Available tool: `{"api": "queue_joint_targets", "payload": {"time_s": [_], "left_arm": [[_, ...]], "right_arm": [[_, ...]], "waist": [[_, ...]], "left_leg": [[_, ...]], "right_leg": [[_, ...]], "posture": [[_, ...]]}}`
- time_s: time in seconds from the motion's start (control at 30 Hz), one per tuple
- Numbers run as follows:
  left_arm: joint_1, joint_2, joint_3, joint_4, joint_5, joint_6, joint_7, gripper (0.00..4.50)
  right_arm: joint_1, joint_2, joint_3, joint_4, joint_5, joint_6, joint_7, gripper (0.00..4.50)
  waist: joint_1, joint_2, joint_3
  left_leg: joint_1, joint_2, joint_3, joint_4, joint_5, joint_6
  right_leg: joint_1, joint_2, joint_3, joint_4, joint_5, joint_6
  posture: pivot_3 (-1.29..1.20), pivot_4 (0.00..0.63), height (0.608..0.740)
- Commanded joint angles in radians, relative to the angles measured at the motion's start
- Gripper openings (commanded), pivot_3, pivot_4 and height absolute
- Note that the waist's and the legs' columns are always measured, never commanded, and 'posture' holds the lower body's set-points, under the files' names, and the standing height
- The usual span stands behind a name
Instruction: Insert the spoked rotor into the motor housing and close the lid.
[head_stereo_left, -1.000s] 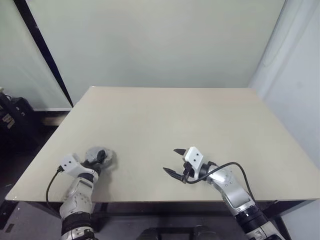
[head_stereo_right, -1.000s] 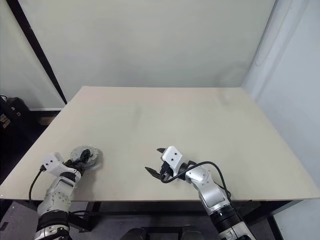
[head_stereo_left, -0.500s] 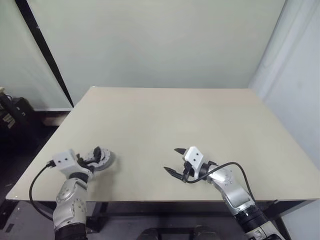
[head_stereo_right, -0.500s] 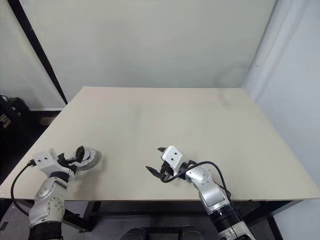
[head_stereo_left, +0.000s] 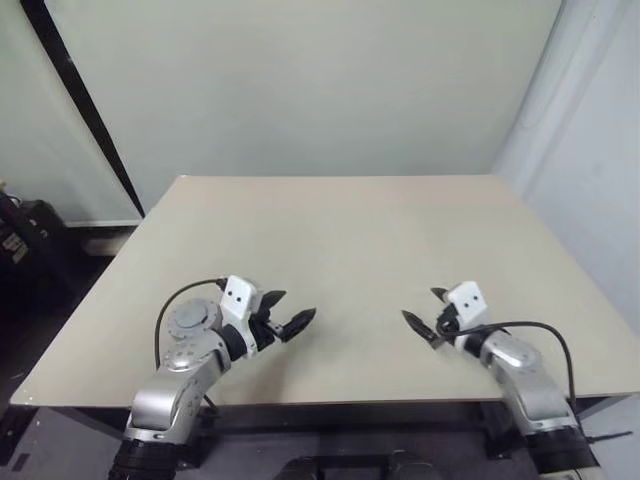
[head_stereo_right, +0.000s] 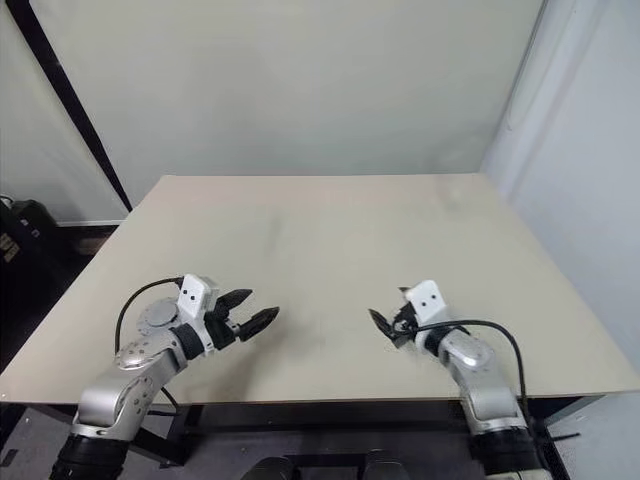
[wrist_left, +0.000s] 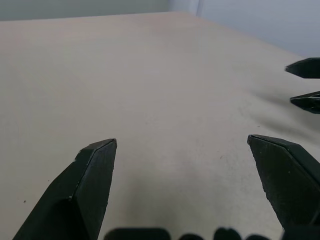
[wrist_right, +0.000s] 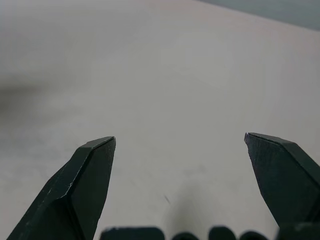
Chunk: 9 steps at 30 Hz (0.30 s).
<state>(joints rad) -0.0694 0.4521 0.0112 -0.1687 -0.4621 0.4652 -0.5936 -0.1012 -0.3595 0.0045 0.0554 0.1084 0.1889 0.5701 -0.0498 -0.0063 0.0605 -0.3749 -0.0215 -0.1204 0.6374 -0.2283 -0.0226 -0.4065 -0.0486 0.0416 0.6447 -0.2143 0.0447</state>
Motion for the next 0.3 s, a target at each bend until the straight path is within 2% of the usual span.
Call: {"api": "queue_joint_targets", "payload": {"time_s": [0.03, 0.3], "left_arm": [[-0.008, -0.001, 0.015, 0.006, 0.014, -0.011, -0.004, 4.48], [0.003, -0.003, 0.036, 0.029, 0.030, -0.028, 0.002, 4.48]], "right_arm": [[0.009, -0.011, -0.046, -0.062, 0.030, -0.002, -0.018, 4.50], [0.033, 0.012, -0.048, -0.099, 0.043, 0.008, -0.051, 4.50]], "waist": [[0.000, 0.001, 0.000], [0.000, 0.001, 0.000]], "left_leg": [[0.000, 0.000, 0.000, 0.000, 0.000, 0.000], [-0.001, 0.000, 0.002, 0.005, 0.000, 0.000]], "right_leg": [[0.000, 0.000, 0.000, 0.000, 0.000, 0.000], [0.002, 0.000, 0.001, 0.000, 0.000, 0.000]], "posture": [[0.00, 0.000, 0.740], [0.00, 0.000, 0.740]]}}
